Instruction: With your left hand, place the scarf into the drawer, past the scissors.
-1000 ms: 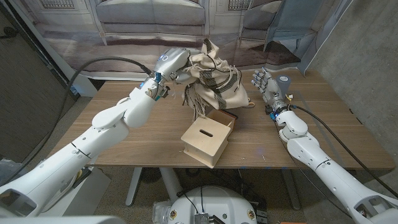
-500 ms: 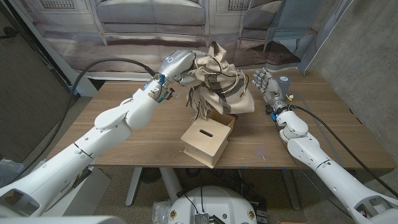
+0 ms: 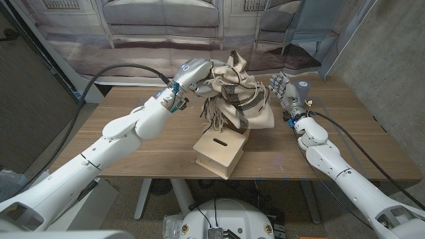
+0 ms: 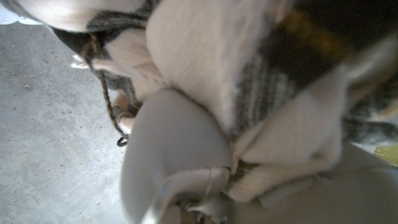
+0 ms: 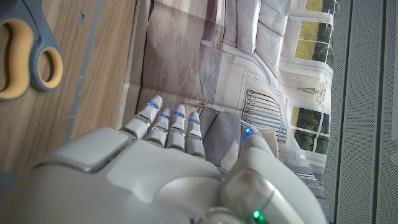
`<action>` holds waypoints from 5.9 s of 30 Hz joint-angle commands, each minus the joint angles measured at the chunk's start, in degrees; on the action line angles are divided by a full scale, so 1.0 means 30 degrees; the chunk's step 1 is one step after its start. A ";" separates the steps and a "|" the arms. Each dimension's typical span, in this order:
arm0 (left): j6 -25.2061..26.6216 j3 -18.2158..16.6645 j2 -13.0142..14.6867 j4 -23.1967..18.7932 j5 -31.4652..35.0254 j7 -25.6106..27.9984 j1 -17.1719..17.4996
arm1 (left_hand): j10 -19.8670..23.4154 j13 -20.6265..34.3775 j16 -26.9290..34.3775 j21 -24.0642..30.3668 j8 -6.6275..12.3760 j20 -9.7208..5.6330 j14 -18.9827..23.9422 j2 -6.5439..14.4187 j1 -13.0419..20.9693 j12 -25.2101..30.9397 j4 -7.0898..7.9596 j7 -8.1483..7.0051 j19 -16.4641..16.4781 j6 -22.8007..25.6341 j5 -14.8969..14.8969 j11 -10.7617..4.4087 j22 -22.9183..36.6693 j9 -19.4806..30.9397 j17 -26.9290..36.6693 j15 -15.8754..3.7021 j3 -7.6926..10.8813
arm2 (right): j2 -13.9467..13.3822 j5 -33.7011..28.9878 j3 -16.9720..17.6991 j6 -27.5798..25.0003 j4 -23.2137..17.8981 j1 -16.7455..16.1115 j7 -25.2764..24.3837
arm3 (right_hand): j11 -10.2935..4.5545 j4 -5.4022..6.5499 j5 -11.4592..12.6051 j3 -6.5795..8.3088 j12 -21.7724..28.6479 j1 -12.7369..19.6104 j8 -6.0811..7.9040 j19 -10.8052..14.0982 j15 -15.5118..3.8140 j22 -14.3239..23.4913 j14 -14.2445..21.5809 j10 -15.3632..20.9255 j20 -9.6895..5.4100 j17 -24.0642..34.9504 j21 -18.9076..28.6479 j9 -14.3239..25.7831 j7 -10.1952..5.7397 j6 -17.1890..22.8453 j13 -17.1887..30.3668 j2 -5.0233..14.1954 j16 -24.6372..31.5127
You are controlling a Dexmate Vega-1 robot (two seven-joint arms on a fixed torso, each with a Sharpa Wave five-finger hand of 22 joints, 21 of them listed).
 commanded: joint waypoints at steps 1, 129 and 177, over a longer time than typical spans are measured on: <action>-0.0405 -0.0069 -0.0037 -0.0157 -0.0257 -0.0366 0.0426 | 0.0176 0.0109 0.0061 0.0139 0.0093 -0.0042 0.1635 0.0489 -0.0232 -0.0131 0.0071 0.1785 -0.0006 0.1851 0.0077 0.0026 0.0059 0.0064 0.0092 -0.3531 -0.0050 | 0.0253 0.0021 -0.0103 0.0233 0.0505 0.0375 0.0263 | -0.0017 -0.0110 -0.0018 0.0091 -0.0018 0.0084 0.0015 0.0180 -0.0040 0.0098 0.0112 0.0095 0.0002 0.0055 -0.0037 0.0052 -0.0036 0.0126 0.0098 0.0081 -0.0067; 0.0940 0.3790 -0.1067 0.1684 0.0938 -0.2357 -0.0074 | 0.0631 0.0650 -0.0704 0.0712 0.0215 -0.0007 0.1676 0.0560 -0.0436 -0.0873 0.0178 0.1636 -0.0843 0.2188 0.0076 -0.0138 0.0039 -0.0175 0.0393 -0.3493 -0.0272 | -0.0513 0.0496 0.0446 0.0184 -0.0993 -0.1131 0.0115 | -0.0013 -0.0245 -0.0029 -0.0046 -0.0042 0.0062 0.0015 0.0374 -0.0037 0.0120 0.0122 0.0130 0.0021 0.0051 -0.0501 0.0050 -0.0050 0.0133 0.0100 0.0178 -0.0082; 0.1946 0.3595 -0.0695 0.0856 0.0757 -0.2896 0.0142 | 0.0430 -0.0072 -0.1341 0.0748 -0.0145 0.0197 0.1795 -0.1185 -0.5198 -0.1389 0.2379 0.1105 -0.0818 0.1883 0.0009 -0.0281 -0.0124 -0.0789 -0.0690 -0.3088 -0.2031 | -0.0529 0.0558 0.0438 0.0250 -0.0635 -0.0833 0.0504 | -0.0004 -0.0286 -0.0031 -0.0088 -0.0059 0.0057 0.0021 0.0399 -0.0051 0.0126 0.0119 0.0110 0.0050 0.0051 -0.0631 0.0050 -0.0089 0.0155 0.0100 0.0227 -0.0088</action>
